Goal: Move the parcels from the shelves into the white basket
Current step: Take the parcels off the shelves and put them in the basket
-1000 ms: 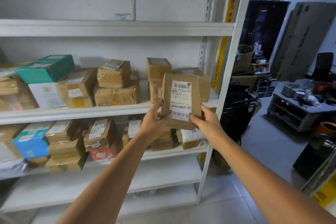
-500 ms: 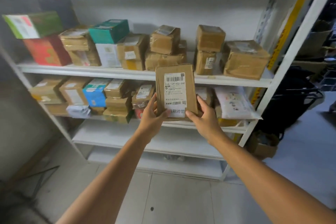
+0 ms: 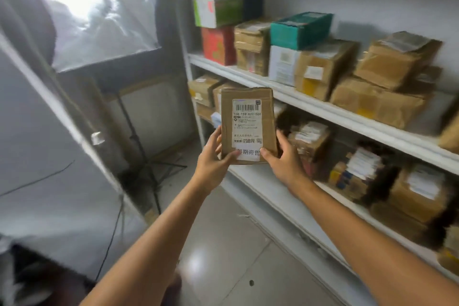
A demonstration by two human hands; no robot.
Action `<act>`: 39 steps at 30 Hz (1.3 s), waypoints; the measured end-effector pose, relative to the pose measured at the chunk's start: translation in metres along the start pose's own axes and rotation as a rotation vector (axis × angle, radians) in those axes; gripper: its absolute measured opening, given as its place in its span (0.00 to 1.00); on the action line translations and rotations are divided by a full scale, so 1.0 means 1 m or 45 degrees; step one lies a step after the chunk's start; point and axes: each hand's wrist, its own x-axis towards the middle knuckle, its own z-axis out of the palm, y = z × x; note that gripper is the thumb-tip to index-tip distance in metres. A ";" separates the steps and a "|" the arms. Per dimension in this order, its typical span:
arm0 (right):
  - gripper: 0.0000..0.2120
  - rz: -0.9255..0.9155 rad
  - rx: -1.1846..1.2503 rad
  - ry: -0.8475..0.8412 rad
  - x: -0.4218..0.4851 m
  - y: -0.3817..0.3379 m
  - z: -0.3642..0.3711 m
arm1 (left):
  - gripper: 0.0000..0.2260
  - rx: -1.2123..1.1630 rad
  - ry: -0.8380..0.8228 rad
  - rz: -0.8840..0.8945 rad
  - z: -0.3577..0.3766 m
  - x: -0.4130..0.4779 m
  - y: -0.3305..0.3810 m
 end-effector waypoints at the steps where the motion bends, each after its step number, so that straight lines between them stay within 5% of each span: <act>1: 0.28 -0.020 0.019 -0.087 0.011 0.004 0.009 | 0.33 0.018 0.077 -0.015 -0.007 -0.001 -0.003; 8: 0.31 -0.088 0.086 -0.655 0.035 0.004 0.067 | 0.35 0.226 0.581 -0.121 -0.047 -0.046 -0.018; 17: 0.33 -0.161 0.204 -1.189 -0.048 -0.006 0.121 | 0.34 0.335 1.102 -0.279 -0.051 -0.182 -0.017; 39: 0.34 -0.301 0.156 -2.116 -0.254 0.030 0.148 | 0.35 0.202 2.081 -0.540 0.078 -0.426 -0.047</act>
